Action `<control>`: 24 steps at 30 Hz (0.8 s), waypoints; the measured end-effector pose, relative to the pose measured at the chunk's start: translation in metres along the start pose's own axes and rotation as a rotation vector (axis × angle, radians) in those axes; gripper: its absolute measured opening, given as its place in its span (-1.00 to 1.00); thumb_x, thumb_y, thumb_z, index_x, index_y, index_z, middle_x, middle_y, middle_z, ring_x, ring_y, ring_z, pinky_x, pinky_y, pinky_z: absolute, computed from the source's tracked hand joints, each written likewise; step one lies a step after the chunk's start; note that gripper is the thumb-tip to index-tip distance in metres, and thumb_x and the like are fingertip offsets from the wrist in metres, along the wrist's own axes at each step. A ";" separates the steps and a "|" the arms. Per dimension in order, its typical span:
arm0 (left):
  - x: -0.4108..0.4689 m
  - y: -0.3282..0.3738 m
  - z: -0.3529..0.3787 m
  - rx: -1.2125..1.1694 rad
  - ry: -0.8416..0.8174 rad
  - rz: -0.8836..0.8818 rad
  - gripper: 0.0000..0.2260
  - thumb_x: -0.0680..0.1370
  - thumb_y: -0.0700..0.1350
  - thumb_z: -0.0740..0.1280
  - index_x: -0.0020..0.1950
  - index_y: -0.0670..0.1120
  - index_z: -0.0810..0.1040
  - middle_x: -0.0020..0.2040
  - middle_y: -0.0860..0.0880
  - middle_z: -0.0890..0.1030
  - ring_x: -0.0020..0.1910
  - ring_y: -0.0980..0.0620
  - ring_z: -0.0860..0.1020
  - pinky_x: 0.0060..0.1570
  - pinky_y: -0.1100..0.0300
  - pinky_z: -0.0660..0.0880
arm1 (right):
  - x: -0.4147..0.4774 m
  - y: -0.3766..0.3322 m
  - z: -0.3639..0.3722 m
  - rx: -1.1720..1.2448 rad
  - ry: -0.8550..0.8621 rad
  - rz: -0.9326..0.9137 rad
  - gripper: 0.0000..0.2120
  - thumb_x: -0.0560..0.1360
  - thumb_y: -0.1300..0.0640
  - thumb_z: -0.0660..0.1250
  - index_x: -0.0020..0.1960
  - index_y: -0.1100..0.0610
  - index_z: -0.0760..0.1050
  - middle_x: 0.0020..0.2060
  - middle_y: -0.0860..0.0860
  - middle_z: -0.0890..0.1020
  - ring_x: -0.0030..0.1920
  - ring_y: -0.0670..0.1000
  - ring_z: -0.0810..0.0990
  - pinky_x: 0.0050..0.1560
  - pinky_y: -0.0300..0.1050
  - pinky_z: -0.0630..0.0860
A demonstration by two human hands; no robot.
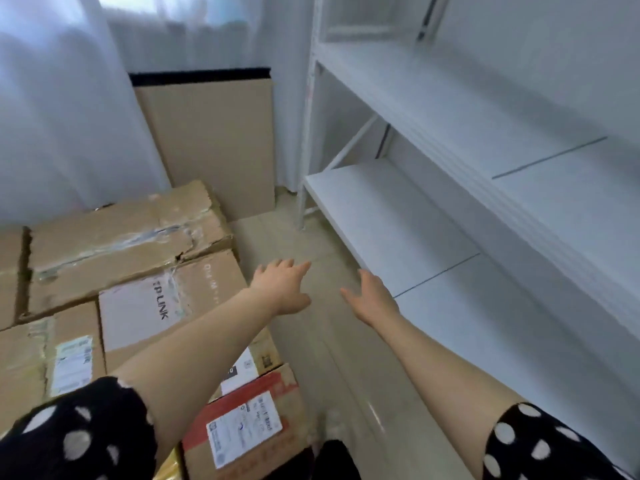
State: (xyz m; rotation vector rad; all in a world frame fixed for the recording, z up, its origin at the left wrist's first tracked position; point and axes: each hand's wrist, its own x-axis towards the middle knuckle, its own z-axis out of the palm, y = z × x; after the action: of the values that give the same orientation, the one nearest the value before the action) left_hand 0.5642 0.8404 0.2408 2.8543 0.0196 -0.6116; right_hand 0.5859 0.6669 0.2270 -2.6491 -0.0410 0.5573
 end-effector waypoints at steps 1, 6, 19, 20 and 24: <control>-0.005 0.019 -0.007 0.050 0.015 0.063 -0.35 0.54 0.08 0.24 0.56 0.08 0.03 0.52 -0.10 0.18 0.50 -0.12 0.14 0.45 -0.13 0.11 | -0.016 0.011 -0.012 -0.019 0.046 0.027 -0.45 0.57 -0.08 0.23 0.43 0.20 0.24 0.37 0.18 0.38 0.36 0.17 0.37 0.30 0.00 0.36; -0.029 0.124 -0.024 0.205 0.102 0.359 -0.39 0.54 0.08 0.22 0.55 0.08 0.07 0.51 -0.09 0.21 0.49 -0.11 0.16 0.44 -0.13 0.11 | -0.102 0.077 -0.062 -0.174 0.270 0.150 -0.52 0.59 -0.14 0.11 0.39 0.13 0.35 0.35 0.09 0.42 0.41 0.08 0.30 0.45 0.06 0.08; -0.203 0.458 0.034 0.214 0.097 1.010 -0.42 0.59 0.01 0.21 0.56 0.00 0.09 0.51 -0.12 0.22 0.47 -0.12 0.19 0.35 0.05 0.27 | -0.387 0.314 -0.135 -0.029 0.630 0.691 -0.58 0.61 -0.07 0.07 0.36 0.10 0.40 0.38 0.08 0.37 0.45 0.09 0.21 0.48 0.08 -0.12; -0.223 0.486 0.045 0.215 0.100 1.058 -0.43 0.58 0.01 0.21 0.56 -0.01 0.11 0.49 -0.11 0.25 0.45 -0.12 0.22 0.33 0.06 0.29 | -0.415 0.336 -0.136 -0.016 0.658 0.724 -0.59 0.61 -0.06 0.08 0.35 0.11 0.40 0.37 0.08 0.38 0.45 0.08 0.21 0.48 0.07 -0.12; -0.303 0.583 0.095 0.217 0.086 1.228 -0.45 0.58 0.00 0.22 0.54 -0.04 0.15 0.40 -0.13 0.37 0.38 -0.14 0.31 0.28 0.05 0.36 | -0.520 0.419 -0.143 0.010 0.743 0.844 -0.58 0.61 -0.09 0.08 0.37 0.11 0.37 0.38 0.09 0.38 0.44 0.07 0.22 0.50 0.04 -0.05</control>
State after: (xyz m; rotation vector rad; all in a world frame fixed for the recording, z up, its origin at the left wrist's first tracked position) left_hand 0.2837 0.2607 0.4038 2.3838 -1.6740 -0.1961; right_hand 0.1396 0.1697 0.3663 -2.5956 1.3115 -0.2356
